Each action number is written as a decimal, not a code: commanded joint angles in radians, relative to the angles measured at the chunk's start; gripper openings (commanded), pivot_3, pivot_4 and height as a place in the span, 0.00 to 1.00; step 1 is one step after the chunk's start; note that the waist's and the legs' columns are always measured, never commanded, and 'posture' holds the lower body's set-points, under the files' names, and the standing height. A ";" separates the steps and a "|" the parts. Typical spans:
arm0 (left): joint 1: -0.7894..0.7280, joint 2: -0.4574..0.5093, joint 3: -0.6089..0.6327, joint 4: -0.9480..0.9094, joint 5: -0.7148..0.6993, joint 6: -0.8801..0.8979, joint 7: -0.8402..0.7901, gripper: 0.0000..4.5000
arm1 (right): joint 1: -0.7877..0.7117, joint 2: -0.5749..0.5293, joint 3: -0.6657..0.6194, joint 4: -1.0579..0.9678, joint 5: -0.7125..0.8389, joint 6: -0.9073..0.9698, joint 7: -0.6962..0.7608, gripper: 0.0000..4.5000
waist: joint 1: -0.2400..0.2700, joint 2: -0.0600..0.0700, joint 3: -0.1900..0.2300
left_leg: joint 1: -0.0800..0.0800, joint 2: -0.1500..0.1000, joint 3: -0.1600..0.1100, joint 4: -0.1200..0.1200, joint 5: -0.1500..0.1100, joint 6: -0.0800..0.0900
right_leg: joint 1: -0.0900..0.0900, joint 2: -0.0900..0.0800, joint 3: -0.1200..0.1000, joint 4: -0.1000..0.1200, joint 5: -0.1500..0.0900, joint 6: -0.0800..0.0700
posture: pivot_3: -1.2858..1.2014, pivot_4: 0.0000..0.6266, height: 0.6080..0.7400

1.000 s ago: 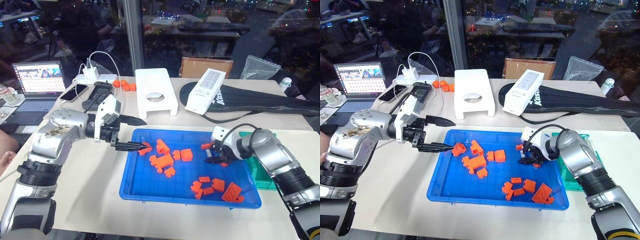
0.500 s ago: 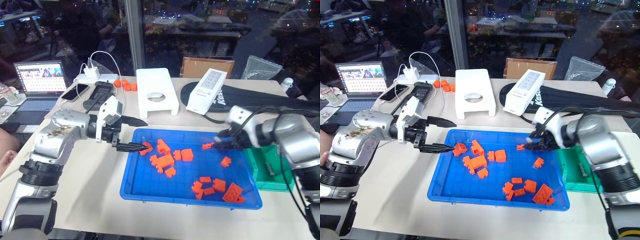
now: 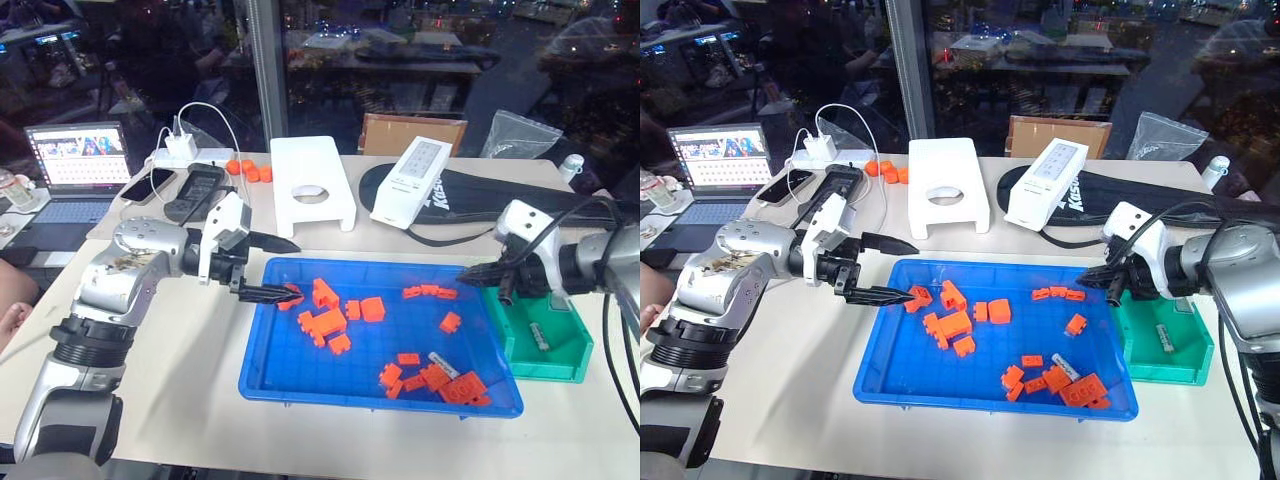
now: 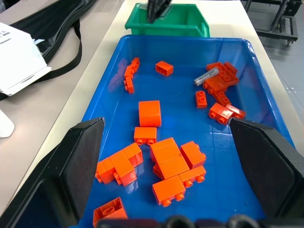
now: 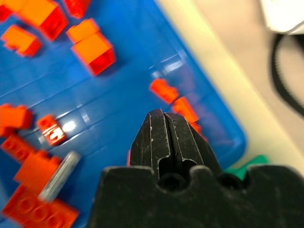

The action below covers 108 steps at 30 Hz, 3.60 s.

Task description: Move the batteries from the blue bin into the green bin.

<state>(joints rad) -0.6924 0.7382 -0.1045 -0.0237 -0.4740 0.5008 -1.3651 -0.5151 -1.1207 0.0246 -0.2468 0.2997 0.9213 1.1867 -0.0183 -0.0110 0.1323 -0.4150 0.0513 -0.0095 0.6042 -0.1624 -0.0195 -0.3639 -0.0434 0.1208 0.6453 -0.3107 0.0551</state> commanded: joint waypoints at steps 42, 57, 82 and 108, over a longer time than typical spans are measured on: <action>-0.010 0.010 0.005 -0.014 0.021 -0.028 -0.022 1.00 | 0.102 0.073 0.165 -0.145 0.088 0.217 -0.248 1.00 | 0.000 0.000 0.000 | 0.000 0.000 0.000 0.000 0.000 0.000 | 0.000 0.000 0.000 -0.001 -0.001 0.001 | 0.52 0.24 0.79; -0.007 0.010 0.003 -0.007 0.030 -0.035 -0.028 1.00 | 0.122 0.064 0.175 -0.175 0.122 0.251 -0.260 0.58 | 0.000 0.000 0.000 | 0.000 0.000 0.000 0.000 0.000 0.000 | 0.000 0.000 0.000 -0.001 -0.001 0.001 | 0.52 0.24 0.79; -0.011 0.006 0.005 -0.007 0.037 -0.033 -0.029 1.00 | 0.145 0.053 0.226 -0.178 0.113 0.268 -0.279 0.43 | 0.001 -0.001 0.000 | 0.000 0.000 0.000 0.000 0.000 0.000 | 0.000 0.000 0.000 -0.001 -0.001 0.001 | 0.52 0.24 0.79; -0.056 -0.027 0.030 -0.008 -0.030 0.016 -0.035 1.00 | 0.028 -0.060 -0.241 -0.091 0.214 0.305 -0.266 0.07 | 0.012 -0.002 0.000 | -0.001 0.000 0.000 0.000 0.000 0.000 | 0.001 -0.001 -0.001 -0.003 0.000 0.000 | 0.52 0.24 0.79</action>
<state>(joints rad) -0.7061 0.7169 -0.1031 -0.0212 -0.4723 0.5071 -1.3957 -0.4927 -1.1532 -0.1296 -0.3316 0.4964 1.2146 0.9138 -0.0066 -0.0132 0.1322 -0.4166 0.0510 -0.0099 0.6039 -0.1625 -0.0194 -0.3633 -0.0445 0.1197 0.6416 -0.3106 0.0554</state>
